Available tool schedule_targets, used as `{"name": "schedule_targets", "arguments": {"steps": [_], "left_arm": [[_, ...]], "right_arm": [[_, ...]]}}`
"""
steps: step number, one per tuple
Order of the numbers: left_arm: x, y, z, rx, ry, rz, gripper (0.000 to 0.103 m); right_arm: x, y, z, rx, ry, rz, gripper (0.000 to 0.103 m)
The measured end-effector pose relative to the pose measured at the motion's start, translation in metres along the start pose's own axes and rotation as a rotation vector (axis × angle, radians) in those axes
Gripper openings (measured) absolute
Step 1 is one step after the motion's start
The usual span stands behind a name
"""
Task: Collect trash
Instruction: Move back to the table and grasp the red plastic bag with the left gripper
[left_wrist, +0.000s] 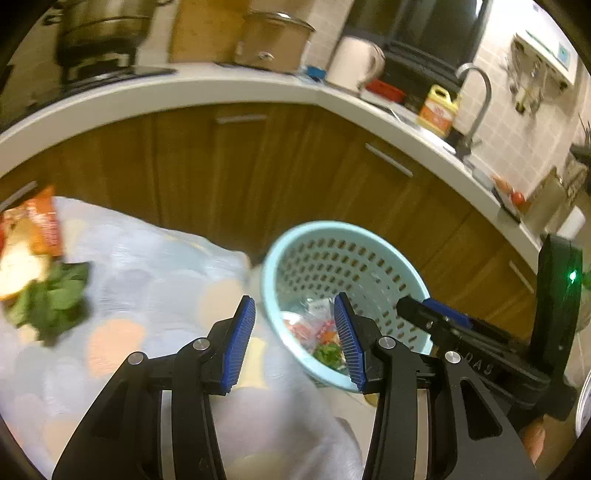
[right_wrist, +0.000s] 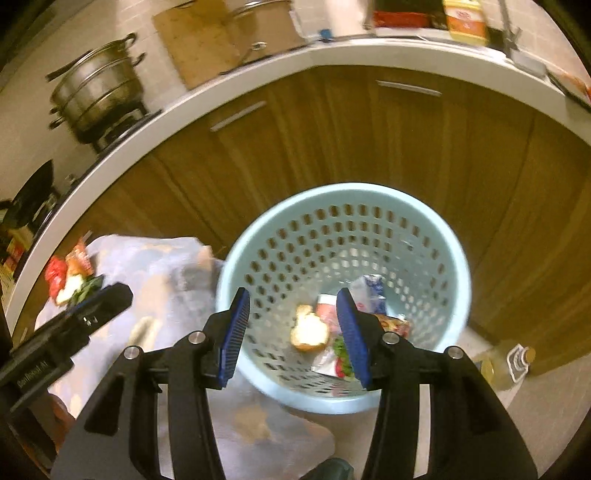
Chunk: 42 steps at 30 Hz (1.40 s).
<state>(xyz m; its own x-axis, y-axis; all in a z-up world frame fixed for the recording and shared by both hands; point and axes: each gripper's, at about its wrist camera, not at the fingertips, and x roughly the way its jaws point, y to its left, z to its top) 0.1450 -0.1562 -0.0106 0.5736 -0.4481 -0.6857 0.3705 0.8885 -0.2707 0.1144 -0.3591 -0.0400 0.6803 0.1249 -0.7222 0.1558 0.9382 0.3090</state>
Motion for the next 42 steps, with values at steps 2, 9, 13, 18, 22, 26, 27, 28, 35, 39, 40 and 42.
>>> {"name": "schedule_targets", "arguments": {"steps": [2, 9, 13, 18, 22, 26, 27, 28, 35, 39, 40, 42], "left_arm": [[-0.014, 0.011, 0.002, -0.022, -0.025, 0.015, 0.043], [-0.073, 0.069, 0.005, -0.129, -0.135, 0.106, 0.053], [-0.106, 0.109, 0.009, -0.198, -0.196, 0.173, 0.062], [-0.139, 0.156, 0.007, -0.266, -0.252, 0.264, 0.071], [-0.150, 0.195, 0.009, -0.313, -0.258, 0.330, 0.071], [-0.139, 0.232, 0.016, -0.339, -0.228, 0.361, 0.075], [-0.136, 0.239, 0.018, -0.339, -0.222, 0.361, 0.075], [-0.130, 0.244, 0.021, -0.339, -0.216, 0.361, 0.075], [-0.094, 0.265, 0.031, -0.333, -0.171, 0.376, 0.079], [-0.078, 0.272, 0.035, -0.330, -0.141, 0.402, 0.079], [-0.074, 0.274, 0.036, -0.335, -0.128, 0.409, 0.079], [-0.068, 0.276, 0.037, -0.326, -0.115, 0.430, 0.077]], "right_arm": [[-0.001, 0.015, 0.000, -0.028, -0.004, 0.019, 0.045], [0.001, 0.075, -0.004, -0.131, -0.002, 0.083, 0.045], [0.001, 0.111, -0.005, -0.195, -0.007, 0.132, 0.045], [0.002, 0.157, -0.008, -0.278, -0.014, 0.165, 0.045], [0.012, 0.190, -0.014, -0.331, -0.011, 0.178, 0.045], [0.028, 0.216, -0.024, -0.367, -0.008, 0.218, 0.045], [0.031, 0.222, -0.026, -0.383, -0.017, 0.224, 0.045], [0.032, 0.227, -0.028, -0.396, -0.025, 0.229, 0.045], [0.048, 0.246, -0.040, -0.455, -0.048, 0.275, 0.045], [0.055, 0.244, -0.039, -0.450, -0.028, 0.280, 0.046], [0.055, 0.244, -0.039, -0.449, -0.030, 0.278, 0.046], [0.058, 0.245, -0.038, -0.448, -0.021, 0.280, 0.046]]}}
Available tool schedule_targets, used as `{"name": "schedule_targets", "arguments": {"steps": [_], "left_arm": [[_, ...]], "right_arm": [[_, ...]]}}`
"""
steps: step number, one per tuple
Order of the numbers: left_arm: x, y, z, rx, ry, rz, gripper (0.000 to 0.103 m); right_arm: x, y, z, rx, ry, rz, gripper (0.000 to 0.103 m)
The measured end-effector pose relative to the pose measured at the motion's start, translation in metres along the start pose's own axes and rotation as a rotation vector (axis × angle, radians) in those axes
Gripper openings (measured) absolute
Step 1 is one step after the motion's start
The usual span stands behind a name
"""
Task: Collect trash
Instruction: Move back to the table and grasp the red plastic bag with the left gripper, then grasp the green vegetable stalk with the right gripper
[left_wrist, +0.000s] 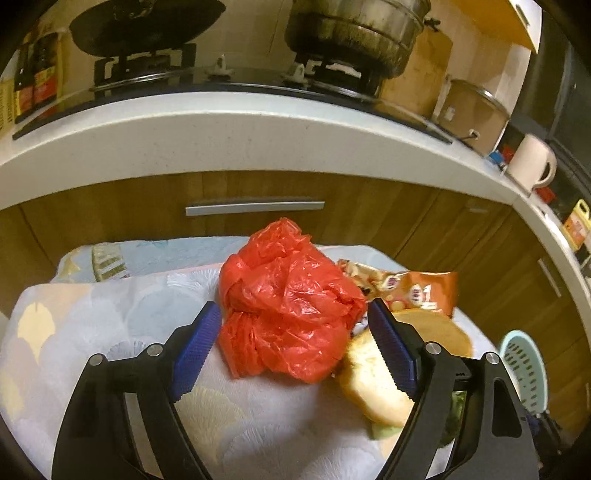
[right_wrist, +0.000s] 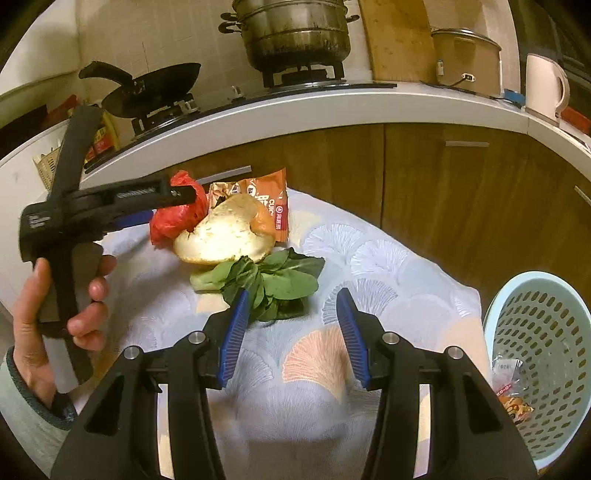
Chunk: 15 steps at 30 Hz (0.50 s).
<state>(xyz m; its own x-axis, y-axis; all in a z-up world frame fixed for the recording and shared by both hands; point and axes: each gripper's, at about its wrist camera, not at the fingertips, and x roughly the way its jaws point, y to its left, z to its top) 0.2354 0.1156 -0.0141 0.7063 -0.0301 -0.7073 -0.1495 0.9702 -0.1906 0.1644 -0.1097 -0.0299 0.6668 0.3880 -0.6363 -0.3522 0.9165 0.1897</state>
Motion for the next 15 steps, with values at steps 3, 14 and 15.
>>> {"name": "schedule_targets", "arguments": {"steps": [3, 14, 15], "left_arm": [[0.002, -0.002, -0.001, 0.021, -0.009, 0.003, 0.064], [-0.036, 0.005, -0.011, 0.017, -0.075, -0.041, 0.037], [-0.041, 0.007, -0.013, 0.017, -0.083, -0.037, 0.037]], "right_arm": [[0.002, 0.001, 0.002, -0.002, 0.012, 0.005, 0.050], [0.024, 0.015, 0.013, -0.035, 0.076, 0.025, 0.061], [0.025, 0.015, 0.015, -0.041, 0.079, 0.027, 0.064]]}}
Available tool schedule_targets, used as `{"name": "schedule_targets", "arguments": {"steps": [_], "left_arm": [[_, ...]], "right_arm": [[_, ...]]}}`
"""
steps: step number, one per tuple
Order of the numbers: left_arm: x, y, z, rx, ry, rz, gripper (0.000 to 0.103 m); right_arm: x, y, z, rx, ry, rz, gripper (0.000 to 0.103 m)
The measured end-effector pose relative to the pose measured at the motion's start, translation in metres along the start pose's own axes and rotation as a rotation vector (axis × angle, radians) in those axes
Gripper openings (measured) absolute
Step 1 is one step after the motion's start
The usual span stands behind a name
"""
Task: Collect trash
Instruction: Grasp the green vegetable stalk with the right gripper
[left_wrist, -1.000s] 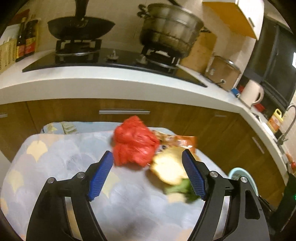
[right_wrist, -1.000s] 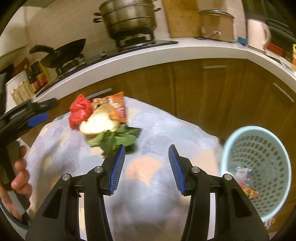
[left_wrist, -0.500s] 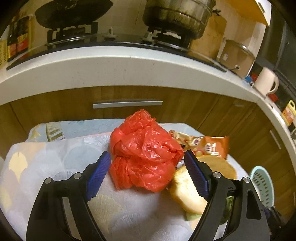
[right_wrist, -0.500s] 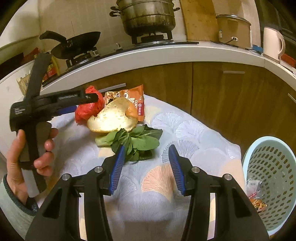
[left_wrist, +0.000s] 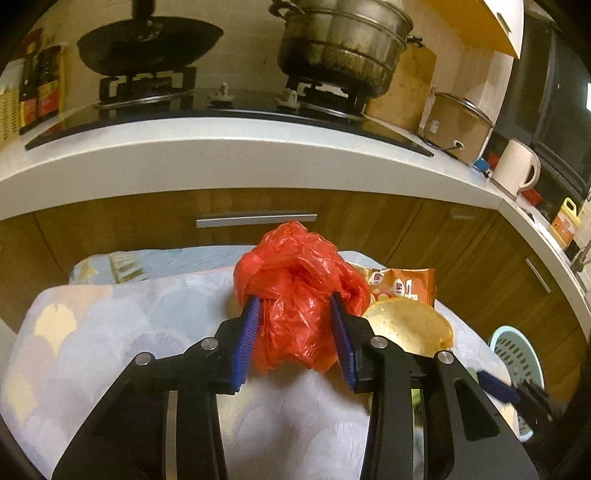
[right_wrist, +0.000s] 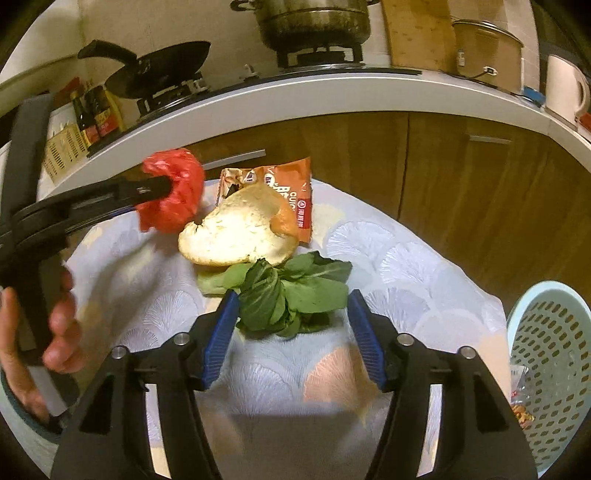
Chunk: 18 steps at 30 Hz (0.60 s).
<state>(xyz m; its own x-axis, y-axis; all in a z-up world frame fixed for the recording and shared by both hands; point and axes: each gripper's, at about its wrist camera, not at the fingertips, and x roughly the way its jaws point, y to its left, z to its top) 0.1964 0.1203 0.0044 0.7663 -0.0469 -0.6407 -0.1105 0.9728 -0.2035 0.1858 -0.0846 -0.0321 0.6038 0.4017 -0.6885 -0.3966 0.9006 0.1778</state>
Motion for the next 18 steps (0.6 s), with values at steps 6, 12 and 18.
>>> {"name": "schedule_targets", "arguments": {"steps": [6, 12, 18], "left_arm": [[-0.023, 0.020, -0.015, -0.063, -0.038, -0.020, 0.037], [-0.016, 0.038, -0.021, -0.123, -0.031, -0.050, 0.037], [-0.017, 0.045, -0.021, -0.141, -0.040, -0.054, 0.037]], "right_arm": [[0.018, -0.011, 0.019, -0.023, 0.044, 0.096, 0.076], [0.038, -0.001, 0.024, -0.099, 0.135, 0.147, 0.075], [0.016, 0.031, -0.001, -0.222, 0.144, 0.193, 0.035]]}}
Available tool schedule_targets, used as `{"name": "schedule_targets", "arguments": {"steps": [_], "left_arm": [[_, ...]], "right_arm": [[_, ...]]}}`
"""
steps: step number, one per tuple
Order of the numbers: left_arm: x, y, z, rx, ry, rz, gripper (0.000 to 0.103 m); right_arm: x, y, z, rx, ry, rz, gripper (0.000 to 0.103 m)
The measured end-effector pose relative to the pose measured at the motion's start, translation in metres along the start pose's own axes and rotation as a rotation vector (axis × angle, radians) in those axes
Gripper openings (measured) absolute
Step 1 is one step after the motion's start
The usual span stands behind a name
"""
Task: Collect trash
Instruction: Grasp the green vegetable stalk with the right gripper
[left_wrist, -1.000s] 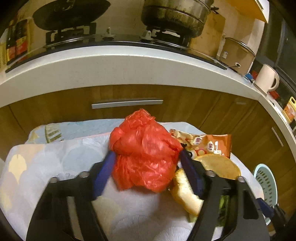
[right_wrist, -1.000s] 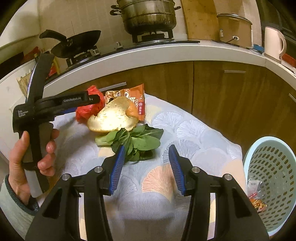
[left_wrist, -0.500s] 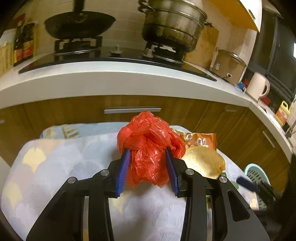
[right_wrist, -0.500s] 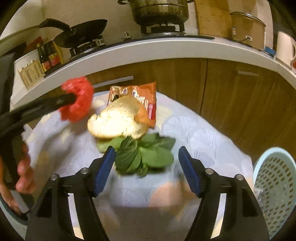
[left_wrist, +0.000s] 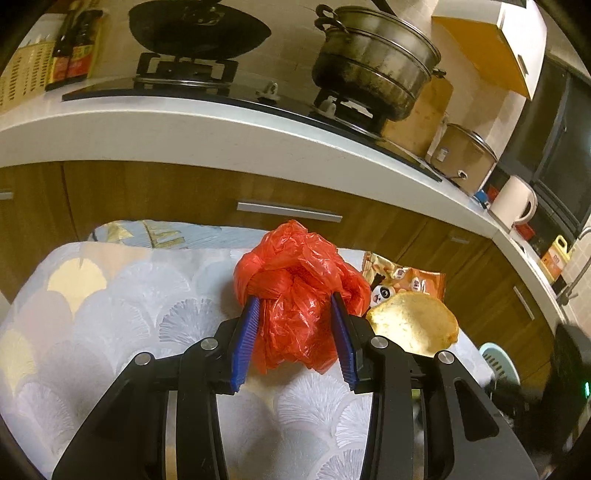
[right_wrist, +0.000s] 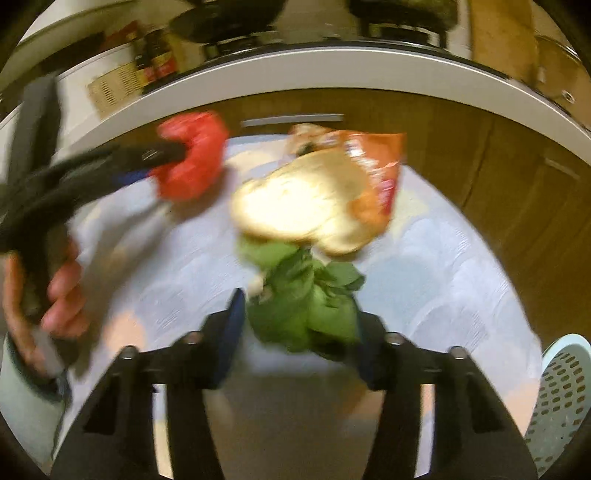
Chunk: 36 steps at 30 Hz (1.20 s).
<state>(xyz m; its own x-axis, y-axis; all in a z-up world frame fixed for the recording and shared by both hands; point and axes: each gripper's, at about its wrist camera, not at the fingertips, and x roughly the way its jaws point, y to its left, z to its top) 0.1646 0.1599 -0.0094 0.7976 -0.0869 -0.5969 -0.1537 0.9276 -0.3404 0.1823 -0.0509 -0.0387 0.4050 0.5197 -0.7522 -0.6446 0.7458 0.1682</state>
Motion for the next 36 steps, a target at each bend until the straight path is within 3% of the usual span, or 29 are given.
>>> {"name": "schedule_targets", "arguments": {"steps": [4, 10, 12, 14, 25, 27, 28, 29, 36], "left_arm": [[-0.002, 0.000, 0.001, -0.002, -0.007, -0.017, 0.037], [-0.003, 0.003, 0.001, -0.004, -0.006, -0.027, 0.037], [-0.004, 0.003, 0.001, -0.002, -0.010, -0.024, 0.037], [-0.004, 0.003, 0.002, 0.000, -0.012, -0.022, 0.037], [-0.007, 0.004, 0.001, -0.001, -0.016, -0.021, 0.038], [-0.008, 0.002, 0.001, 0.006, -0.019, -0.022, 0.038], [-0.008, 0.001, 0.002, 0.012, -0.022, -0.023, 0.038], [-0.009, -0.001, 0.002, 0.022, -0.028, -0.022, 0.038], [-0.023, -0.029, 0.004, 0.086, -0.051, -0.046, 0.038]], "right_arm": [[-0.020, 0.035, -0.024, -0.090, -0.011, 0.059, 0.032], [-0.027, 0.040, -0.026, -0.066, -0.022, 0.009, 0.035], [-0.024, 0.038, -0.021, -0.038, -0.024, 0.019, 0.046], [-0.020, 0.043, -0.018, -0.038, -0.037, 0.001, 0.065], [0.022, 0.062, -0.004, -0.003, 0.003, -0.006, 0.064], [0.021, 0.065, -0.006, -0.013, 0.009, 0.004, 0.050], [0.020, 0.067, -0.006, -0.018, 0.012, 0.026, 0.028], [0.019, 0.069, -0.007, -0.021, 0.013, 0.059, 0.021], [-0.013, 0.061, -0.017, -0.001, -0.045, 0.003, 0.017]]}}
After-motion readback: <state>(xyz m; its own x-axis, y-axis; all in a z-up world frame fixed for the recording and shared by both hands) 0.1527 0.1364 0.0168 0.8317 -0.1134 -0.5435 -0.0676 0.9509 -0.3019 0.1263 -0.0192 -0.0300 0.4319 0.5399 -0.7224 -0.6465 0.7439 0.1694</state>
